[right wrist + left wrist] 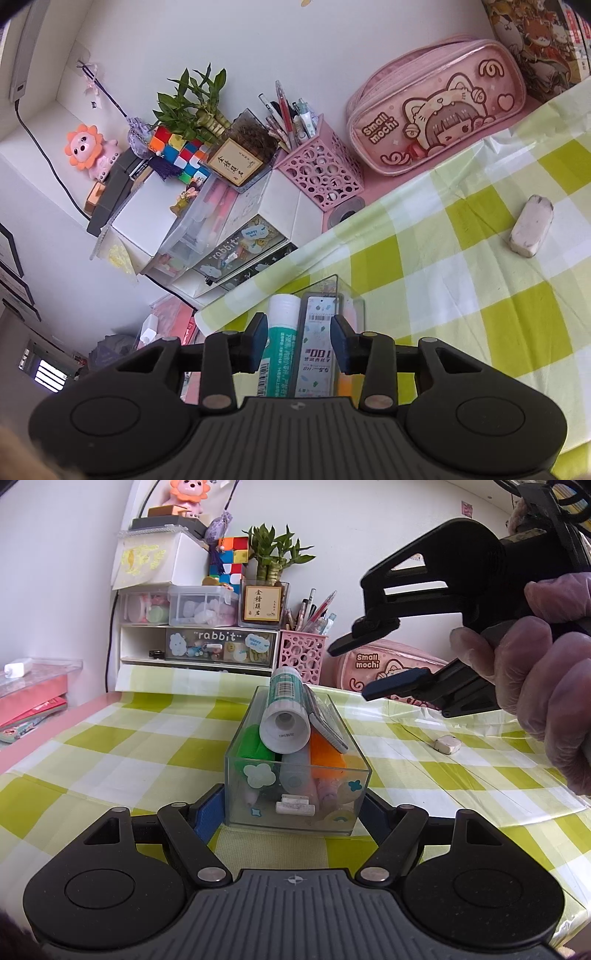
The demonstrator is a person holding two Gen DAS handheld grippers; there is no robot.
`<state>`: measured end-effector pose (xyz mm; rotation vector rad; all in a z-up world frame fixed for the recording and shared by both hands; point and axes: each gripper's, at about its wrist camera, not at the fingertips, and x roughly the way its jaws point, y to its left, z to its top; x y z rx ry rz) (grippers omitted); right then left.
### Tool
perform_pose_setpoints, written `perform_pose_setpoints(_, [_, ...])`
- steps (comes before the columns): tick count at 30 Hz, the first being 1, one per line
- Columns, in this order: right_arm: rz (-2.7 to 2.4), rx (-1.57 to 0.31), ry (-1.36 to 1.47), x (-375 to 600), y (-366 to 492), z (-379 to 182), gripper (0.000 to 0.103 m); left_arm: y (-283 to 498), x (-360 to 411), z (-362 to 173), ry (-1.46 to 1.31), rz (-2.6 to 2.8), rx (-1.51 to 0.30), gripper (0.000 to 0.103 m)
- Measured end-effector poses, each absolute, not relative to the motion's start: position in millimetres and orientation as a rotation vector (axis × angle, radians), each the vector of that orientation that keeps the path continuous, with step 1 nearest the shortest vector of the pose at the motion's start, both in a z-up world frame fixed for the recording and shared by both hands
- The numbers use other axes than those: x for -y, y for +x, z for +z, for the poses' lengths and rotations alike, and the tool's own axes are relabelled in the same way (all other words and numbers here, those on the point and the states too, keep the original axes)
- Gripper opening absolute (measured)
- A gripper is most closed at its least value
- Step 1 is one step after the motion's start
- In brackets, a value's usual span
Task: Organize stationery
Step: 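Place the refill case upright in the clear tray and release it, then move the right gripper to the white eraser and grasp it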
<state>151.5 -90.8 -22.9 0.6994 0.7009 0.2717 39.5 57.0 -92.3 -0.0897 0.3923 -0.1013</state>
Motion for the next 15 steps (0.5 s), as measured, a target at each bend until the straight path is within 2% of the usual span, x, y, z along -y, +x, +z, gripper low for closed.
perform_pose_setpoints(15, [-0.015,-0.655,0.419,166.1,152.4,-31.0,0.049,39.5,-57.0,-92.3,-0.090,-0.101,-0.392,0.074])
